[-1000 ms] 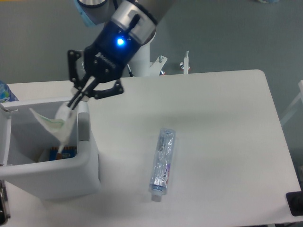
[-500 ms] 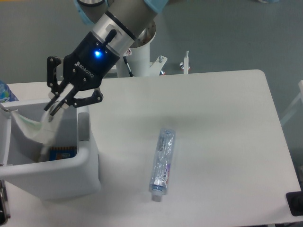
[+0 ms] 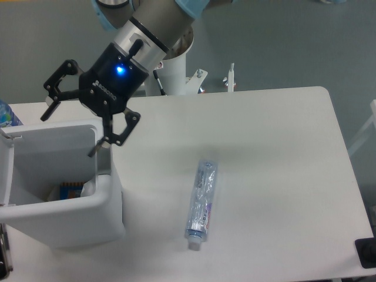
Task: Place the trash in the trash can
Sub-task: 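Move the open gripper over the clear plastic water bottle, then lower the gripper around the bottle cap end and close it, then lift the bottle and carry it over the trash bin, then lower the bottle into the bin and open the gripper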
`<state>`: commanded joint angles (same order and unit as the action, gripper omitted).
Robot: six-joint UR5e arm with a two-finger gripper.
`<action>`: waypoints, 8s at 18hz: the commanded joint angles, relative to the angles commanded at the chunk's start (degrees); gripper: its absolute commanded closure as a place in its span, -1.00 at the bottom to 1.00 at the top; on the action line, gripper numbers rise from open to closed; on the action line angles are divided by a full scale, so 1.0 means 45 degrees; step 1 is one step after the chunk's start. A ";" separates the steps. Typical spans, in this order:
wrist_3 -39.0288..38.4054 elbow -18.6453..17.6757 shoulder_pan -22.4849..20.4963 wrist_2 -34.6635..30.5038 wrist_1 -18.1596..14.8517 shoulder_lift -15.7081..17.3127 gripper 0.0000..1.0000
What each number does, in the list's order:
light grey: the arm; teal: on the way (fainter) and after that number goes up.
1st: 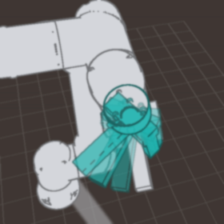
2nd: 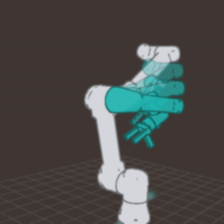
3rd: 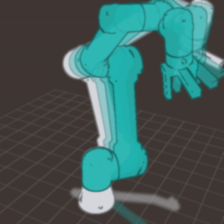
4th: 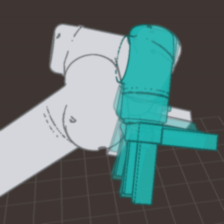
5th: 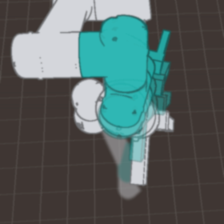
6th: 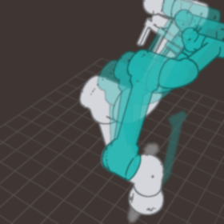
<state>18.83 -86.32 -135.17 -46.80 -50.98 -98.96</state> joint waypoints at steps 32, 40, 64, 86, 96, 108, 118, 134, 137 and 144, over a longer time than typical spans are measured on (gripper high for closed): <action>0.1362 0.0687 -0.0607 -0.6670 -0.0098 -0.5587 -1.00; 0.1323 0.0842 -0.0022 -0.7078 0.0078 -0.6387 -1.00; 0.1323 0.0921 0.0254 -0.7802 0.0527 -0.7033 -0.39; 0.1323 0.0941 0.0410 -0.8252 0.0527 -0.6994 0.28; 0.1362 0.0980 0.0410 -0.8213 0.0527 -0.6643 0.29; 0.1245 0.1779 0.0332 -0.6926 0.0664 -0.4926 0.36; -0.0997 0.3674 -0.0820 -0.3176 0.1831 -0.3010 0.37; -0.3323 0.3773 -0.0080 -0.1455 0.2578 -0.1662 0.36; -0.3734 0.3753 0.0312 -0.1455 0.2578 -0.1584 0.37; -0.4164 0.3403 0.1228 -0.1455 0.2559 -0.1369 0.37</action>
<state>0.09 -71.01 -129.65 -53.35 -39.46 -105.12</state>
